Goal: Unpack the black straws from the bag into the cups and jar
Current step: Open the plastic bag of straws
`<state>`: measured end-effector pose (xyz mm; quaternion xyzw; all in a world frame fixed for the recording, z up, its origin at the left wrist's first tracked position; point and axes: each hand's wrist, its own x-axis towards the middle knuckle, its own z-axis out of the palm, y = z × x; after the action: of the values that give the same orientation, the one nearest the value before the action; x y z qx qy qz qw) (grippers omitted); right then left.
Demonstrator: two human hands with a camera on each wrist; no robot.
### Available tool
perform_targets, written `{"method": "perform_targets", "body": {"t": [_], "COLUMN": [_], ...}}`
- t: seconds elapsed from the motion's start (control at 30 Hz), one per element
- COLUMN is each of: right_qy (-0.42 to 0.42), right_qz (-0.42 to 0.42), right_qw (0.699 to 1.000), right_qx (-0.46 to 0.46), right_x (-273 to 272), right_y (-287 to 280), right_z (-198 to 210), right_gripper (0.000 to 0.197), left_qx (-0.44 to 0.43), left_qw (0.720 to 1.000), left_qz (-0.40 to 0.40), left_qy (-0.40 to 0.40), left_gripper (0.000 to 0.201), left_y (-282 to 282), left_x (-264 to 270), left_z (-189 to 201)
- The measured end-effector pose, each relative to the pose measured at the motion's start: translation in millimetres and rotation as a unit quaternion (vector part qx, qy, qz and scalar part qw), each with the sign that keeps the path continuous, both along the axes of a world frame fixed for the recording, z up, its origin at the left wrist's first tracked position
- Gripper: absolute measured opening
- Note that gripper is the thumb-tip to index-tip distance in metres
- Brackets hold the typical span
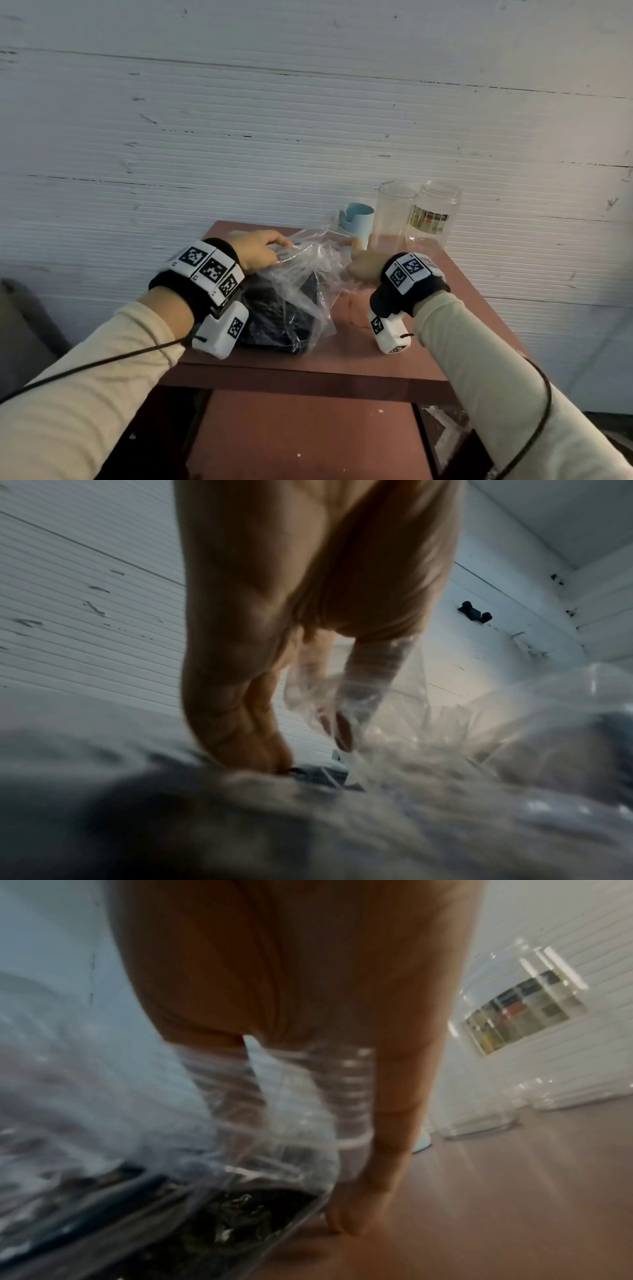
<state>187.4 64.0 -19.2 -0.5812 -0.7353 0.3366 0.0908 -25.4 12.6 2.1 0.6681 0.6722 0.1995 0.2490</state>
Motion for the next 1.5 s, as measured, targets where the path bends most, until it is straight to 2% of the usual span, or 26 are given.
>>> {"method": "perform_targets", "body": {"t": [0.07, 0.13, 0.2, 0.3, 0.4, 0.53, 0.63, 0.73, 0.83, 0.93, 1.07, 1.13, 1.3, 1.4, 1.5], "right_qy": [-0.005, -0.001, 0.035, 0.138, 0.221, 0.294, 0.307, 0.311, 0.339, 0.369, 0.395, 0.399, 0.416, 0.373, 0.32], "right_qz": [0.019, 0.041, 0.04, 0.038, 0.057, 0.08, 0.104, 0.132, 0.164, 0.13, 0.076, 0.073, 0.095, 0.117, 0.111], "right_qw": [1.0, 0.999, 0.998, 0.988, 0.97, 0.942, 0.917, 0.886, 0.855, 0.855, 0.872, 0.879, 0.882, 0.889, 0.896], "right_qx": [-0.007, 0.007, 0.021, 0.051, 0.086, 0.143, 0.233, 0.317, 0.357, 0.341, 0.278, 0.249, 0.201, 0.237, 0.286], "right_x": [-6, -8, -8, -6, -2, -4, -8, -12, -7, 2, 5, 6, 9, 11, 11], "right_y": [0, 4, 5, 5, 5, -5, -19, -31, -38, -38, -40, -41, -49, -52, -46], "right_z": [1, -1, 0, 4, 9, 23, 46, 76, 91, 86, 69, 62, 56, 55, 52], "right_gripper": [0.068, 0.076, 0.081, 0.066, 0.068, 0.065, 0.064, 0.062, 0.068, 0.069, 0.055, 0.051, 0.033, 0.034, 0.022], "left_qx": [-0.004, -0.015, -0.028, -0.01, 0.024, 0.063, 0.138, 0.206, 0.224, 0.228, 0.215, 0.21, 0.298, 0.363, 0.416], "left_qw": [1.0, 0.999, 0.998, 0.993, 0.98, 0.947, 0.925, 0.899, 0.884, 0.89, 0.89, 0.892, 0.91, 0.901, 0.891], "left_qz": [-0.01, -0.026, -0.047, -0.062, -0.068, -0.092, -0.103, -0.123, -0.129, -0.112, -0.061, -0.053, -0.055, -0.076, -0.111], "left_qy": [0.023, 0.018, -0.018, -0.102, -0.184, -0.301, -0.338, -0.368, -0.389, -0.379, -0.397, -0.397, -0.284, -0.225, -0.148], "left_gripper": [0.047, 0.048, 0.049, 0.043, 0.041, 0.044, 0.034, 0.045, 0.046, 0.042, 0.015, 0.012, 0.016, 0.027, 0.032], "left_y": [-1, 1, 3, 4, 2, -5, -14, -18, -19, -24, -30, -33, -37, -41, -43], "left_x": [-5, -12, -18, -25, -29, -20, -10, -6, -8, -10, -15, -15, -17, -16, -13], "left_z": [0, -1, -6, -15, -17, -5, 10, 18, 17, 13, 7, 5, 6, 12, 21]}}
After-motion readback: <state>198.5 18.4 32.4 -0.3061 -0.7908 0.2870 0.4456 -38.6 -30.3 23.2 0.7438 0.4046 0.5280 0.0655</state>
